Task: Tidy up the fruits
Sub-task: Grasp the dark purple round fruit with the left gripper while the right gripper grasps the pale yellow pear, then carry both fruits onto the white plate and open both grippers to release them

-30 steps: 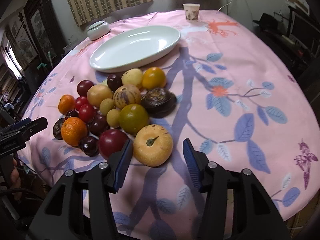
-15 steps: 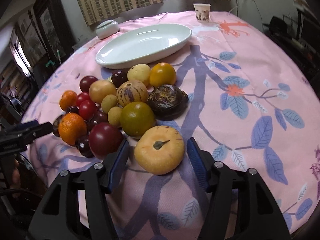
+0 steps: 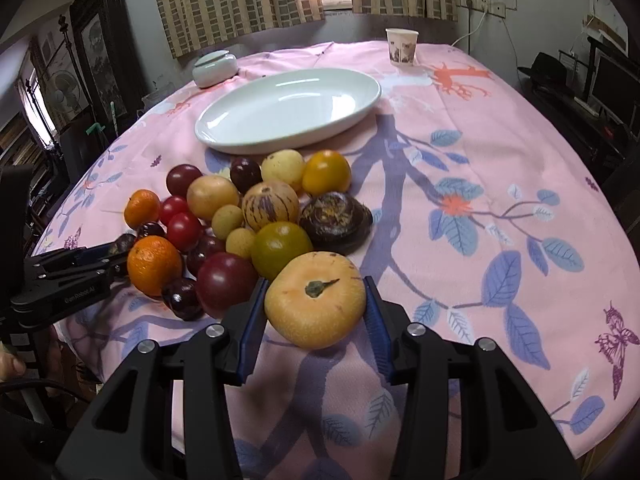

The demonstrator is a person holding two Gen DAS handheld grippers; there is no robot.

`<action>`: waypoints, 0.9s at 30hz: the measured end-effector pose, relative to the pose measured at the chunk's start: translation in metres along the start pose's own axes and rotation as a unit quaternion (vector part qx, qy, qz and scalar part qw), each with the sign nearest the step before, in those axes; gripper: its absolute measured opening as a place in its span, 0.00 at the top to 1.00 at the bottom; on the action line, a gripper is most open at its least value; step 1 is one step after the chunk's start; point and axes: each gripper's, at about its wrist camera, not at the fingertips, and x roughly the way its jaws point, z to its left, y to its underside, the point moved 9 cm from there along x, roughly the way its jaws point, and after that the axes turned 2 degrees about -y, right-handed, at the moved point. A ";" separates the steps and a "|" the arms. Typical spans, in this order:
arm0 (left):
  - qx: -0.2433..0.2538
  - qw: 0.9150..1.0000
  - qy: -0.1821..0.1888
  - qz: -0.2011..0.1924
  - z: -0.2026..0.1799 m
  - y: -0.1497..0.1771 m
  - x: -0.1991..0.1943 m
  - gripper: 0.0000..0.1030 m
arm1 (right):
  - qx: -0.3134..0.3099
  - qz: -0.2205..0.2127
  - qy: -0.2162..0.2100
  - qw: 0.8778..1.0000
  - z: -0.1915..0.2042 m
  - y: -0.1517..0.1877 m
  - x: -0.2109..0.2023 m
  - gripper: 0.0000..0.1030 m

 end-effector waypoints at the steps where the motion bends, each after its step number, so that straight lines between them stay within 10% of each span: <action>1: -0.003 1.000 0.009 0.000 -0.001 0.000 -0.002 0.60 | -0.003 -0.002 -0.001 1.000 0.002 -0.002 -0.002 0.55; 20: 0.027 0.998 0.055 -0.020 -0.039 -0.045 -0.034 0.60 | -0.028 -0.041 -0.031 0.998 0.027 -0.052 -0.014 0.55; 27: 0.055 0.997 0.044 -0.045 -0.044 -0.110 -0.035 0.59 | -0.049 -0.029 -0.045 0.997 0.027 -0.102 0.004 0.55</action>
